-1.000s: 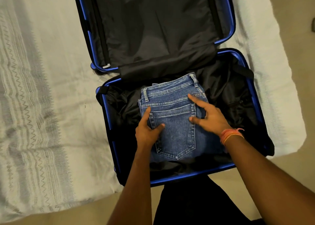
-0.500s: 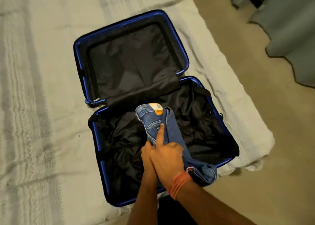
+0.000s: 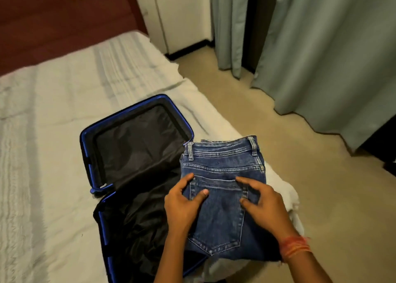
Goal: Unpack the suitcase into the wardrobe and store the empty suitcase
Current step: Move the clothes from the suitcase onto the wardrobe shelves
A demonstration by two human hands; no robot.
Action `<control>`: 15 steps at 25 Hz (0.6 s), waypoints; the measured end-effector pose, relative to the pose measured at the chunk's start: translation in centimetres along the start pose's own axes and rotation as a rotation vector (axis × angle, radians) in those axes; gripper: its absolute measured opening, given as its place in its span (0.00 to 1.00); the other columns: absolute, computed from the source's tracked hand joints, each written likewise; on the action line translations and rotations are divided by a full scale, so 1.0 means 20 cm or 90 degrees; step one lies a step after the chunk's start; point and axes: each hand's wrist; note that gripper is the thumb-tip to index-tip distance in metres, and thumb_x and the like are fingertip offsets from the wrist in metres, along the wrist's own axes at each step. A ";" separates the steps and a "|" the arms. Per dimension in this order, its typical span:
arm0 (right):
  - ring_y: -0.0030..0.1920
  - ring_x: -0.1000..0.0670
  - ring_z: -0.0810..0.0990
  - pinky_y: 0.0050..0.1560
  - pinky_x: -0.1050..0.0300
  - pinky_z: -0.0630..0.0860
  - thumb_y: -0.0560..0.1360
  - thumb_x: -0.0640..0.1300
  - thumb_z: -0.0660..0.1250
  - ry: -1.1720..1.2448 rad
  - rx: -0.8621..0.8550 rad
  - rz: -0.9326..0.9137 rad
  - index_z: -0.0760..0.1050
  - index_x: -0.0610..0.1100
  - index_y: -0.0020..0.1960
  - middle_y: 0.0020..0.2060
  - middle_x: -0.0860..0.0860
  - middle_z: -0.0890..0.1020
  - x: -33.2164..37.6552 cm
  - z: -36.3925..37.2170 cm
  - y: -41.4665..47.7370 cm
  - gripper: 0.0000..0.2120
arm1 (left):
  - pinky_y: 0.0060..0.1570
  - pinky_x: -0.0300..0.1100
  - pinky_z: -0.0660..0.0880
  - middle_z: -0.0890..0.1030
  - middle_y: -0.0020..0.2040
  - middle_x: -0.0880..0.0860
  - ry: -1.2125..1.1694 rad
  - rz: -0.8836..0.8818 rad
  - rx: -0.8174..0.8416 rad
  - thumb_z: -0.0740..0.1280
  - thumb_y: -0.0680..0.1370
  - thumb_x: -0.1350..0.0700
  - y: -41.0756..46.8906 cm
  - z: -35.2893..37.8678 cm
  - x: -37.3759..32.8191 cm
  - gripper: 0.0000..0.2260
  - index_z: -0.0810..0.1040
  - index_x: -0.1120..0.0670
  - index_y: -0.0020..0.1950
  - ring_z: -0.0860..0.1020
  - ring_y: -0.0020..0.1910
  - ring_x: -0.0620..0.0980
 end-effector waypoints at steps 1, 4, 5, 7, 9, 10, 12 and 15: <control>0.54 0.55 0.81 0.48 0.78 0.69 0.68 0.37 0.74 0.026 -0.031 0.009 0.77 0.64 0.57 0.53 0.63 0.81 0.00 -0.12 -0.03 0.27 | 0.58 0.36 0.70 0.80 0.58 0.46 -0.019 0.026 0.021 0.79 0.66 0.53 -0.01 0.04 -0.09 0.24 0.79 0.49 0.61 0.75 0.58 0.42; 0.55 0.63 0.78 0.49 0.81 0.68 0.67 0.36 0.76 0.062 -0.163 -0.004 0.78 0.63 0.56 0.53 0.65 0.81 0.00 -0.46 -0.17 0.27 | 0.60 0.38 0.71 0.79 0.55 0.43 -0.082 0.108 0.092 0.79 0.66 0.54 -0.07 0.19 -0.40 0.23 0.76 0.43 0.57 0.75 0.57 0.41; 0.56 0.66 0.76 0.51 0.81 0.67 0.67 0.36 0.76 0.071 -0.205 -0.009 0.78 0.63 0.57 0.54 0.65 0.80 0.00 -0.56 -0.23 0.27 | 0.59 0.37 0.71 0.79 0.54 0.41 -0.100 0.140 0.120 0.79 0.66 0.55 -0.10 0.25 -0.49 0.23 0.75 0.41 0.56 0.75 0.57 0.40; 0.56 0.70 0.73 0.53 0.80 0.67 0.68 0.35 0.75 0.086 -0.278 -0.021 0.77 0.62 0.59 0.56 0.66 0.79 0.01 -0.74 -0.34 0.28 | 0.58 0.32 0.70 0.77 0.54 0.37 -0.130 0.204 0.186 0.78 0.67 0.57 -0.15 0.35 -0.67 0.25 0.73 0.38 0.56 0.75 0.56 0.35; 0.56 0.71 0.74 0.54 0.79 0.68 0.68 0.35 0.75 0.092 -0.369 -0.012 0.78 0.63 0.58 0.54 0.70 0.78 0.01 -0.93 -0.50 0.28 | 0.59 0.28 0.70 0.77 0.56 0.37 -0.177 0.253 0.275 0.78 0.67 0.60 -0.21 0.47 -0.84 0.25 0.73 0.39 0.57 0.75 0.56 0.30; 0.56 0.70 0.75 0.54 0.78 0.69 0.67 0.35 0.76 0.090 -0.413 -0.005 0.78 0.63 0.57 0.53 0.72 0.78 0.01 -1.00 -0.57 0.27 | 0.60 0.30 0.71 0.79 0.56 0.39 -0.206 0.267 0.325 0.77 0.68 0.60 -0.24 0.53 -0.92 0.25 0.75 0.41 0.59 0.76 0.56 0.32; 0.56 0.69 0.76 0.55 0.77 0.69 0.67 0.36 0.76 0.080 -0.520 0.020 0.79 0.64 0.56 0.53 0.72 0.79 -0.02 -1.14 -0.78 0.27 | 0.61 0.35 0.72 0.81 0.58 0.45 -0.241 0.309 0.448 0.76 0.69 0.59 -0.34 0.68 -1.07 0.24 0.76 0.46 0.62 0.78 0.59 0.39; 0.57 0.67 0.76 0.56 0.77 0.69 0.67 0.37 0.76 0.020 -0.650 0.082 0.75 0.71 0.55 0.53 0.71 0.79 -0.03 -1.26 -1.09 0.31 | 0.56 0.35 0.76 0.83 0.55 0.47 -0.260 0.340 0.597 0.76 0.68 0.61 -0.57 0.86 -1.24 0.19 0.79 0.48 0.57 0.80 0.54 0.41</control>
Point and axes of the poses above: each hand's wrist, its own y-axis towards the middle knuckle, its own z-axis out of the palm, x = y × z
